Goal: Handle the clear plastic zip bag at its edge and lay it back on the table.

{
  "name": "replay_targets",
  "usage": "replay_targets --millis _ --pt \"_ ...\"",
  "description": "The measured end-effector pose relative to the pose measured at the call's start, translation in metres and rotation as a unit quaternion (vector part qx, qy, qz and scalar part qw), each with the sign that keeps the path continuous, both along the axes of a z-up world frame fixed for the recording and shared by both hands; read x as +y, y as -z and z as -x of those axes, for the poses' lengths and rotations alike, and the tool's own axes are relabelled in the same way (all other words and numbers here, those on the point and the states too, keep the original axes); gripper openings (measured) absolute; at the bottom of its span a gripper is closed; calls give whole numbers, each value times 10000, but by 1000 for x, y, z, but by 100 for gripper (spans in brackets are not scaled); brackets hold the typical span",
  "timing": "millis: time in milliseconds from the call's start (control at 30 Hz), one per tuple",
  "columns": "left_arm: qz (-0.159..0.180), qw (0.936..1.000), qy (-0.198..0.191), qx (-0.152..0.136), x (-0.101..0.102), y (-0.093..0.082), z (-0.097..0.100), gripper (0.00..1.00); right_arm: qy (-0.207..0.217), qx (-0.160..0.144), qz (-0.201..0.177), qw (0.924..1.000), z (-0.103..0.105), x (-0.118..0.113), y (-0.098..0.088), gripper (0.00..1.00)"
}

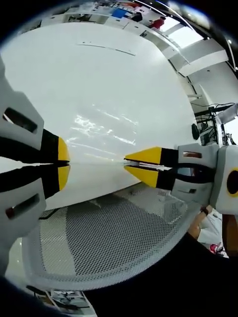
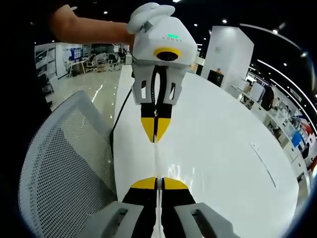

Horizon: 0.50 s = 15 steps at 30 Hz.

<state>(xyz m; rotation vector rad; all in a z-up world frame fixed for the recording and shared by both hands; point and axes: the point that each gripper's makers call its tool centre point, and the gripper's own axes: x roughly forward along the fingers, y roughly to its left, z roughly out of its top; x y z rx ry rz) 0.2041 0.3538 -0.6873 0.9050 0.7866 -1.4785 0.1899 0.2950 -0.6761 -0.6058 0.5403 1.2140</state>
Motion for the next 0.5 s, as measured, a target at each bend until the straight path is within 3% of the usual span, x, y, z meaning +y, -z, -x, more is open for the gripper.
replay_targets --millis 500 --pt "1 10000 -36 4 3 -2 1 0 11 -13 14 10000 1 -7 -1 0"
